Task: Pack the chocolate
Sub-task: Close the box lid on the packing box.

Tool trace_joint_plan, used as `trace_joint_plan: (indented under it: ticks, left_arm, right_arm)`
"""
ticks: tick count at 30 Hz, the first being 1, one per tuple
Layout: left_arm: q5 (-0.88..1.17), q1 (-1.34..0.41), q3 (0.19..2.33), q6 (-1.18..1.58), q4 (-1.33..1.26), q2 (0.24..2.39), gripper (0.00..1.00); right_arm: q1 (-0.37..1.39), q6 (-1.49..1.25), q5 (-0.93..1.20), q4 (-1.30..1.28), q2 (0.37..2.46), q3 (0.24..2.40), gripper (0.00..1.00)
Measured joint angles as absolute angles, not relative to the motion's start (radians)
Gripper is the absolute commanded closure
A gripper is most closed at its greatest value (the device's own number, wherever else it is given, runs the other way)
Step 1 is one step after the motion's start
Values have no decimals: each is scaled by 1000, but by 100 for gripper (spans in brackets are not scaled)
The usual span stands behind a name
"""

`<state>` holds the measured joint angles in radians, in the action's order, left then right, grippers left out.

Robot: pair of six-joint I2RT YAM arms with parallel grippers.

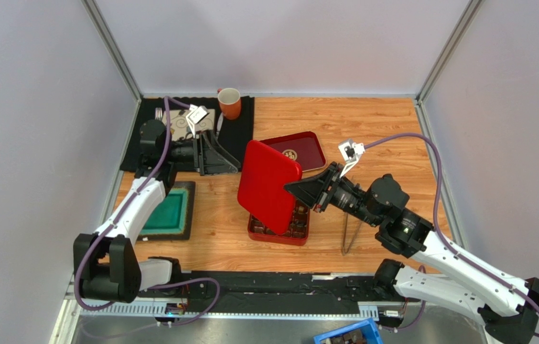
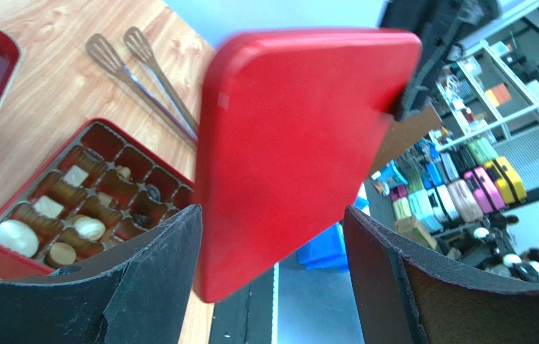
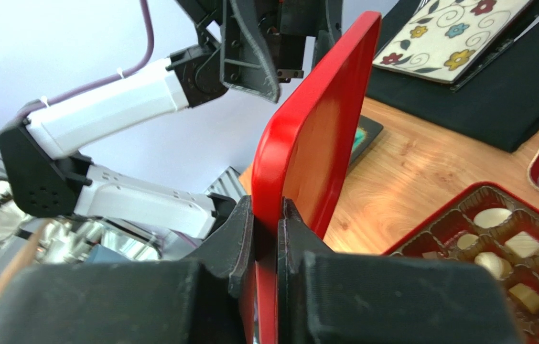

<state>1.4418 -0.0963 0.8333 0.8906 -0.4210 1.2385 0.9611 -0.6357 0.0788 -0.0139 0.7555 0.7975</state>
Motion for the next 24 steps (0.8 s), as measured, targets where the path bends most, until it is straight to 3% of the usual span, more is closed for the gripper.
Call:
trace_joint_plan:
  ticks: [4, 10, 24]
  left_arm:
    - [1464, -107, 837, 891, -425, 1238, 20]
    - [1472, -111, 873, 727, -224, 1238, 22]
    - [1465, -109, 941, 365, 156, 1271, 25]
  right_arm:
    - [884, -746, 154, 86, 752, 733, 94]
    - [780, -912, 247, 249, 759, 646, 95]
    - [740, -1023, 337, 311, 752, 637, 94]
